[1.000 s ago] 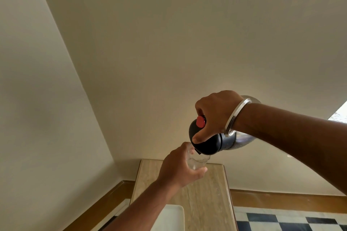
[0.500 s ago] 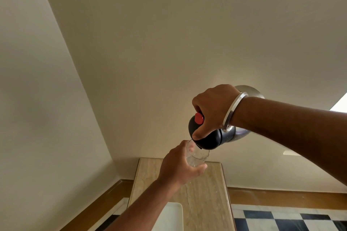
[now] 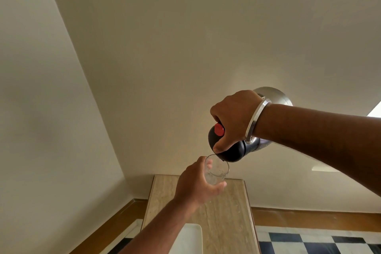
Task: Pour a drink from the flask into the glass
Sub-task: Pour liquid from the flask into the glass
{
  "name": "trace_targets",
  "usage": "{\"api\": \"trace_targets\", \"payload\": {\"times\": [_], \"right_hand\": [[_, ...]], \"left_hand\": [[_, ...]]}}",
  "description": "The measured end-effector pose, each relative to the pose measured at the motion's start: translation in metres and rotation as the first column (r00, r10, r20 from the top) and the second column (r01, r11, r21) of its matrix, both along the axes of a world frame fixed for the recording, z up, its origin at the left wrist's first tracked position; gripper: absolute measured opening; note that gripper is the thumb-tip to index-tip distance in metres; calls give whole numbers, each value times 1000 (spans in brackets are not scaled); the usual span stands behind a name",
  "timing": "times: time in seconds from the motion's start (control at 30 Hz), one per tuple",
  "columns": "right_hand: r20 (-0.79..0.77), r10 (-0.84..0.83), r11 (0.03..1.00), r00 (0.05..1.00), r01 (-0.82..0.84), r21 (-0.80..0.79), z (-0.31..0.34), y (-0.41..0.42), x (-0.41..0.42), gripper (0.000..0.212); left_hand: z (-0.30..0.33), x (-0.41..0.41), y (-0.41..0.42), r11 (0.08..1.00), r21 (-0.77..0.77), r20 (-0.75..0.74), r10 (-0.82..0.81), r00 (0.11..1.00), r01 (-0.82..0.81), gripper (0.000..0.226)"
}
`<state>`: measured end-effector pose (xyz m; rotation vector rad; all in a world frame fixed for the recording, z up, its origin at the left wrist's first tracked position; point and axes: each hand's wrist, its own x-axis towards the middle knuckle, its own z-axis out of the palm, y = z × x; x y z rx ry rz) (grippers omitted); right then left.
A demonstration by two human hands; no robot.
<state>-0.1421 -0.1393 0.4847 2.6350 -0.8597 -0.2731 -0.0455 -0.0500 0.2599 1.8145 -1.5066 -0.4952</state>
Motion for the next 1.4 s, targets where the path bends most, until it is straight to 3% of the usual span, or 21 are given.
{"api": "trace_targets", "payload": {"times": [1.4], "right_hand": [[-19,35,990,999,-37,-137,23,4,4,65]], "left_hand": [[5,-8,-19,994,-56,-15,88,996,-89,81]]}}
